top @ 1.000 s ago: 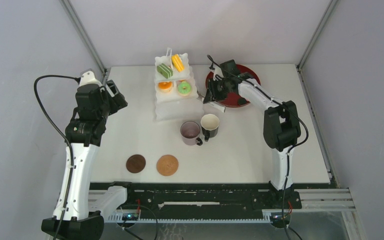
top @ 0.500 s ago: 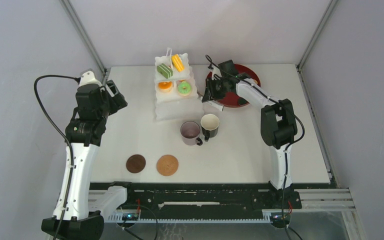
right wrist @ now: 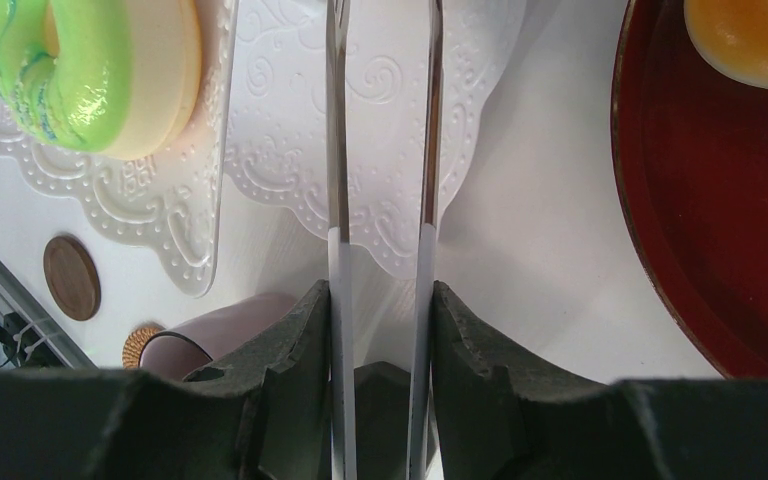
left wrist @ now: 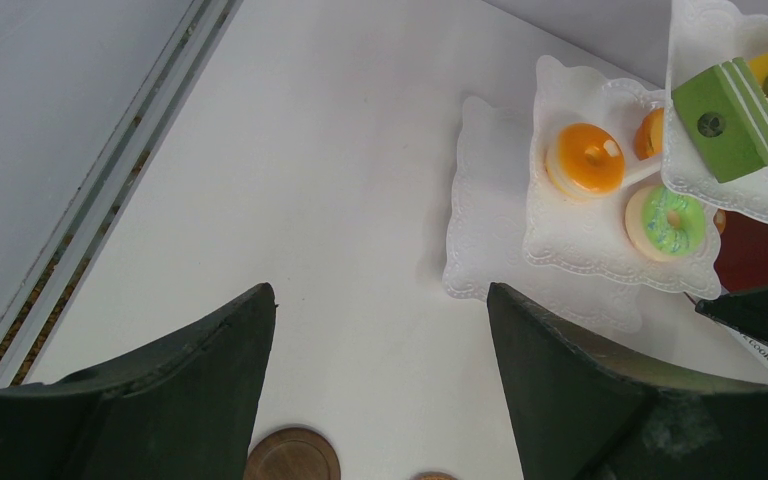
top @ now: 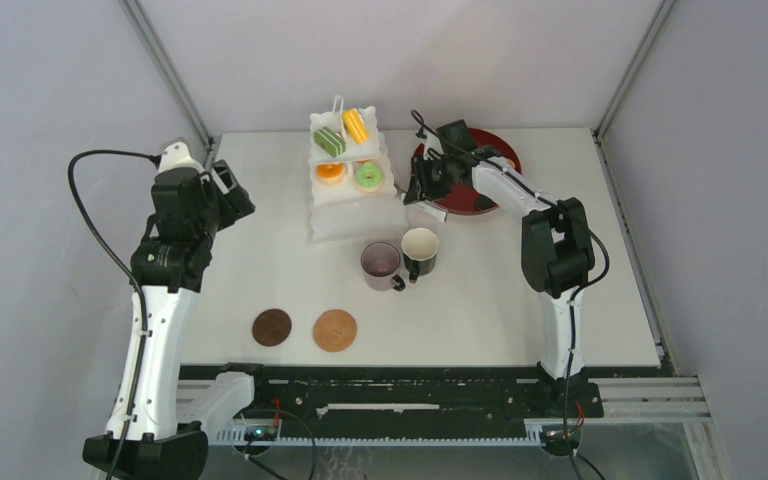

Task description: Serve the afternoon tea

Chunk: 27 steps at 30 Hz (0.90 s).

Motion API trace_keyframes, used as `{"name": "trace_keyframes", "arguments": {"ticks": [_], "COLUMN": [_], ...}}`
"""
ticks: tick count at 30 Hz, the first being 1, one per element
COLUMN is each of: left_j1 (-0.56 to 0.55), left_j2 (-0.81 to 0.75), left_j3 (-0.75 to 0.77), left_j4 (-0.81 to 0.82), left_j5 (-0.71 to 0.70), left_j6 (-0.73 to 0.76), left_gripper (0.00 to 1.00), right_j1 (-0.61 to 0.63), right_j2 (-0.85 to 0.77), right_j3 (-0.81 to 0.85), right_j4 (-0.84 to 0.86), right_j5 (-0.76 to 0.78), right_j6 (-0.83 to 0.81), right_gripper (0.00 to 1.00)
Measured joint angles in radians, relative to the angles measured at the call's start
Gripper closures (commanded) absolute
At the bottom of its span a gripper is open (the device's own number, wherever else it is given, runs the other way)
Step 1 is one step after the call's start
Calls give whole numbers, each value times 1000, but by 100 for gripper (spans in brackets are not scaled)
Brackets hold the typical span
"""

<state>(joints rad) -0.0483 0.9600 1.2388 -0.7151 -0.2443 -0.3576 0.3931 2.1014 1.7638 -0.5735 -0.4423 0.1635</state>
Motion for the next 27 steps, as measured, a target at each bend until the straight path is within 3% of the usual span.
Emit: {"name": "trace_keyframes", "arguments": {"ticks": [14, 23, 27], "left_j1": [0, 0, 0], "left_j2": [0, 0, 0], "left_j3": [0, 0, 0], "left_j4": [0, 0, 0], "left_j5": [0, 0, 2], "left_j6": [0, 0, 0], "left_gripper": [18, 18, 18], "right_j1": [-10, -64, -107], "right_j2": [-1, -142, -249], "right_j3": [-7, -163, -236], "right_j4": [3, 10, 49], "right_j5": [4, -3, -27], "right_j6": [1, 9, 27], "right_gripper": [56, 81, 84]}}
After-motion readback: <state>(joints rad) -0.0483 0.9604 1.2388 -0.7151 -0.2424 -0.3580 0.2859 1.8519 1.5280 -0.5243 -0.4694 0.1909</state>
